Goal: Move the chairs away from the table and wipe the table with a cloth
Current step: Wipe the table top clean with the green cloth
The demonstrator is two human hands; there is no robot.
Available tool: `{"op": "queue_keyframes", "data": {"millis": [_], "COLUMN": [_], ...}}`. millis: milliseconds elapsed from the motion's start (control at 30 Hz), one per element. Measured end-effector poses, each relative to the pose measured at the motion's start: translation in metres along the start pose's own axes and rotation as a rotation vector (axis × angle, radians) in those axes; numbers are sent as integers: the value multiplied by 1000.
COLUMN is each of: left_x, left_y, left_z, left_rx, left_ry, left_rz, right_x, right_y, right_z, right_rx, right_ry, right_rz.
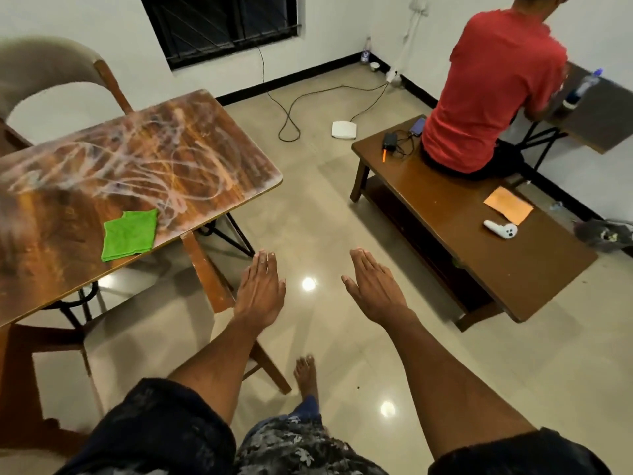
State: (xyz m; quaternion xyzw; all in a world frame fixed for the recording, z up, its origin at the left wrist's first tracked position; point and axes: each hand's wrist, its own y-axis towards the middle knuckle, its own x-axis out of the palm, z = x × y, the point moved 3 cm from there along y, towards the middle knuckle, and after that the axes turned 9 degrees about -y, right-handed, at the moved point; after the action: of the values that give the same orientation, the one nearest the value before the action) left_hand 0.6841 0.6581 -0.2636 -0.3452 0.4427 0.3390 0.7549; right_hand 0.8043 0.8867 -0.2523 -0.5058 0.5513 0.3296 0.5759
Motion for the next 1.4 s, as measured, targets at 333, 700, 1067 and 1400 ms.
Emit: {"op": "queue_keyframes", "data": {"millis": [333, 700, 1067, 1400], "left_x": [-27, -57, -78, -91], "left_y": [79, 124, 190, 161], "left_z": [17, -29, -46, -120], "left_rx": [-74, -187, -369, -692], "left_ry": [-99, -110, -116, -165], "left_rz": [47, 158, 217, 356], "right_x": [-61, -69, -85, -80], "right_y": [100, 184, 315, 399], "right_z": [12, -11, -2, -111], "right_rx": [-90, -229, -396, -746], "right_ry": [-39, -85, -113, -165], "right_rz": [86, -14, -34, -83]}}
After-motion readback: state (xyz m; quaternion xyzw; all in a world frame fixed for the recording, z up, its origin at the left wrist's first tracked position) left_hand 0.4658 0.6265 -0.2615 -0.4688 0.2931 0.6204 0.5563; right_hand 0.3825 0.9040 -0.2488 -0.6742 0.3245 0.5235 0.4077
